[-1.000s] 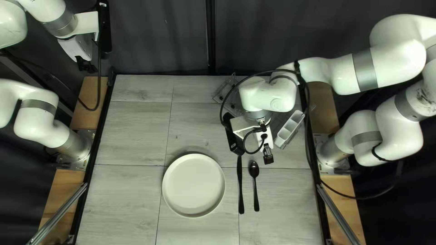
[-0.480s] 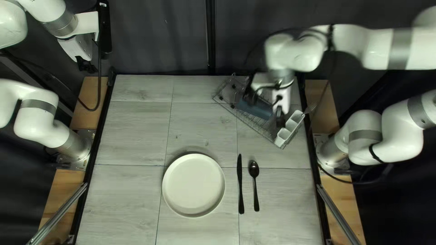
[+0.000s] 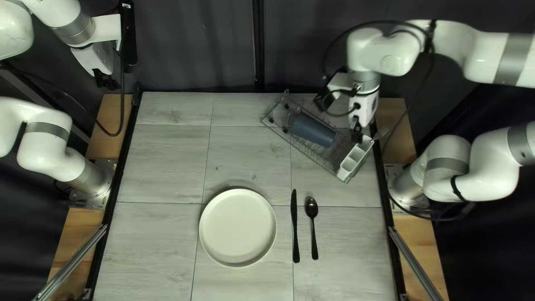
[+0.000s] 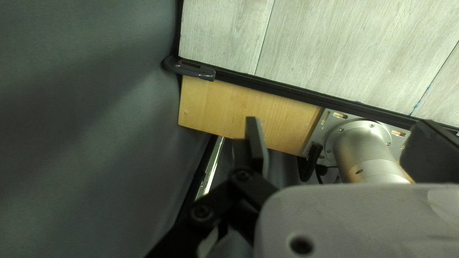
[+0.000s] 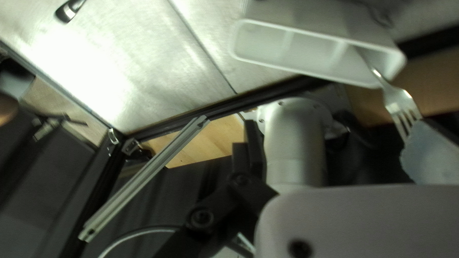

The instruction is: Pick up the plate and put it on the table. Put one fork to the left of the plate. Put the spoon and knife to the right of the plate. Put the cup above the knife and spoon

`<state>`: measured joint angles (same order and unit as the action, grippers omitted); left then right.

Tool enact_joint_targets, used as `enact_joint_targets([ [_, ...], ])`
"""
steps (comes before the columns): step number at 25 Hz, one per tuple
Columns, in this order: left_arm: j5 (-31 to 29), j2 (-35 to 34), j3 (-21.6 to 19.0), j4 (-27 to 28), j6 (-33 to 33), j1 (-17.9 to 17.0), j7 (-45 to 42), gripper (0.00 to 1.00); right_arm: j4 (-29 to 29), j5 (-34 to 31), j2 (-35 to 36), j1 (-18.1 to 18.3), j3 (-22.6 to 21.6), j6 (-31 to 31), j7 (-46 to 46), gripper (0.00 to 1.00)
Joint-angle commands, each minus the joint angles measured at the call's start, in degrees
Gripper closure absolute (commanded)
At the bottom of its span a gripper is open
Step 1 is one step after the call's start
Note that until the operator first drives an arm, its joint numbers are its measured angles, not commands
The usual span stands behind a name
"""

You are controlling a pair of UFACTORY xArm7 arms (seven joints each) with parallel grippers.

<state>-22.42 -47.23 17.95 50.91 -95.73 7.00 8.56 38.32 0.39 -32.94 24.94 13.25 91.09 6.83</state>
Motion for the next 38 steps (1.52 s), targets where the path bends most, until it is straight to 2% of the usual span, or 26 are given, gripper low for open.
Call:
enact_joint_targets([
  [1,0.00,0.00,0.00,0.00,0.00,0.00,0.00,0.00,-1.92,-2.37,-2.38,4.71,0.23,0.27,7.49,0.00],
  [4,0.00,0.00,0.00,0.00,0.00,0.00,0.00,0.00,-3.96,-3.52,-3.82,7.17,1.70,-0.26,8.74,0.00],
  [11,0.00,0.00,0.00,0.00,0.00,0.00,0.00,0.00,-9.79,-5.71,-6.14,10.43,3.51,-3.07,9.79,0.00],
  [18,0.00,0.00,0.00,0.00,0.00,0.00,0.00,0.00,-13.78,-7.90,-4.47,12.39,6.78,-7.55,7.64,0.00],
  [20,0.00,0.00,0.00,0.00,0.00,0.00,0.00,0.00,-14.27,-7.98,-3.44,12.46,7.69,-8.80,6.75,0.07],
  [21,0.00,0.00,0.00,0.00,0.00,0.00,0.00,0.00,-14.52,-7.96,-3.04,12.44,8.07,-9.39,6.32,0.21],
  [22,0.00,0.00,0.00,0.00,0.00,0.00,0.00,0.00,-14.71,-7.93,-2.94,12.46,8.35,-9.71,5.98,1.00],
  [30,0.00,0.00,0.00,0.00,0.00,0.00,0.00,0.00,-15.49,-6.25,-4.69,11.28,7.45,-10.17,5.98,1.00],
  [38,0.00,0.00,0.00,0.00,0.00,0.00,0.00,0.00,-11.26,-2.99,-13.01,9.87,1.87,-1.85,10.30,1.00],
])
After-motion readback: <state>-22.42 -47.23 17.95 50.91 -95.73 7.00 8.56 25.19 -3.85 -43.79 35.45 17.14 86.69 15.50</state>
